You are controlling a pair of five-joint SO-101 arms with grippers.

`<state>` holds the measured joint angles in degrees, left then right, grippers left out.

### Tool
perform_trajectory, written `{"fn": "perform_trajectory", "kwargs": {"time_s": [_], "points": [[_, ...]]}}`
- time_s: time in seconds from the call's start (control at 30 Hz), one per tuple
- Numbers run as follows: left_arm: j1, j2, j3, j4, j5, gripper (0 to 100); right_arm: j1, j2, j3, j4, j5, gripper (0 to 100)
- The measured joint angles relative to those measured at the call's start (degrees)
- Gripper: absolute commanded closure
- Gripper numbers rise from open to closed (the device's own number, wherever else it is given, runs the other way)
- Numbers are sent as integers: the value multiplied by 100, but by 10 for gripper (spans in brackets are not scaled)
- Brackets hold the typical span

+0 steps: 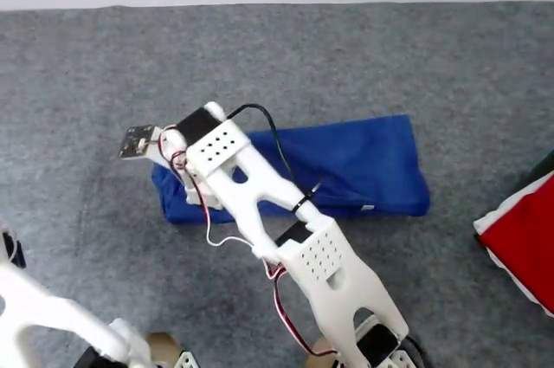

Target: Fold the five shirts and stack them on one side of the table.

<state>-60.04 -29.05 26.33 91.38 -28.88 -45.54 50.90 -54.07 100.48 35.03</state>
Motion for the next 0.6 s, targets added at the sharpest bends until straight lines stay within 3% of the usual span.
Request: {"fn": "perform_trajectory", "kwargs": {"time_s": [0.37, 0.6], "points": [[325, 0, -35, 0, 0, 914, 923, -299, 255, 0, 0, 969], [545, 0, -35, 0, 0, 914, 967, -299, 1301, 0, 0, 972]]}}
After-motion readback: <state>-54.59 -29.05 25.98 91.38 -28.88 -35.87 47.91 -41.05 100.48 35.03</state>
